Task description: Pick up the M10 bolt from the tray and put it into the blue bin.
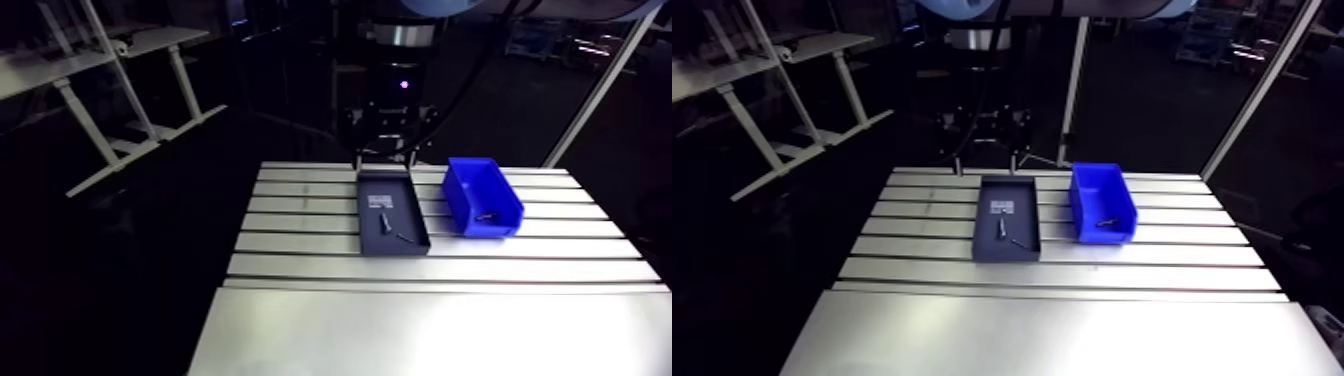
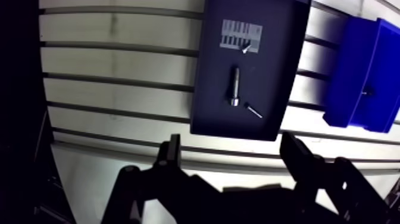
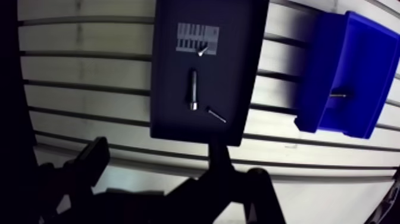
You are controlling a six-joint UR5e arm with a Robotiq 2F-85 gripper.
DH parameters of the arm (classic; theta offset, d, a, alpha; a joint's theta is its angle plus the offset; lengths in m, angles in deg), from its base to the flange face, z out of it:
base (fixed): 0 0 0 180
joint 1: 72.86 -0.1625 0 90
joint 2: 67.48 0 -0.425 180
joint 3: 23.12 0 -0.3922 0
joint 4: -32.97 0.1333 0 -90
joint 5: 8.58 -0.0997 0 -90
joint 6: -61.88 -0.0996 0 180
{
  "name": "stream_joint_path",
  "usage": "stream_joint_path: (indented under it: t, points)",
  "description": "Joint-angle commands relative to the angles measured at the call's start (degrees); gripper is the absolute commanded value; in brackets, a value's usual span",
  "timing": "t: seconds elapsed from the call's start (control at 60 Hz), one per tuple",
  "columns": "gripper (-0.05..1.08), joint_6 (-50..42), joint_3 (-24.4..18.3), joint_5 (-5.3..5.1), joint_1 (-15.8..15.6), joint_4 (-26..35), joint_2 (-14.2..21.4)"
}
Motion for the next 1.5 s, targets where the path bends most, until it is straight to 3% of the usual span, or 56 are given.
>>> stream_joint_path:
  t: [0.017,0.25,0.567,0.817,1.5]
  points:
    - [0.24,0.90,1.77,0.14,0.87,-4.02,-1.21]
    - [0.40,0.90,3.56,1.02,0.87,-6.82,-2.66]
    - [0.54,0.65,4.18,1.12,0.88,-8.97,-4.63]
    - [0.59,0.64,4.44,1.12,1.28,-10.71,-6.21]
    - [0.59,0.65,6.56,1.03,2.47,-13.19,-7.11]
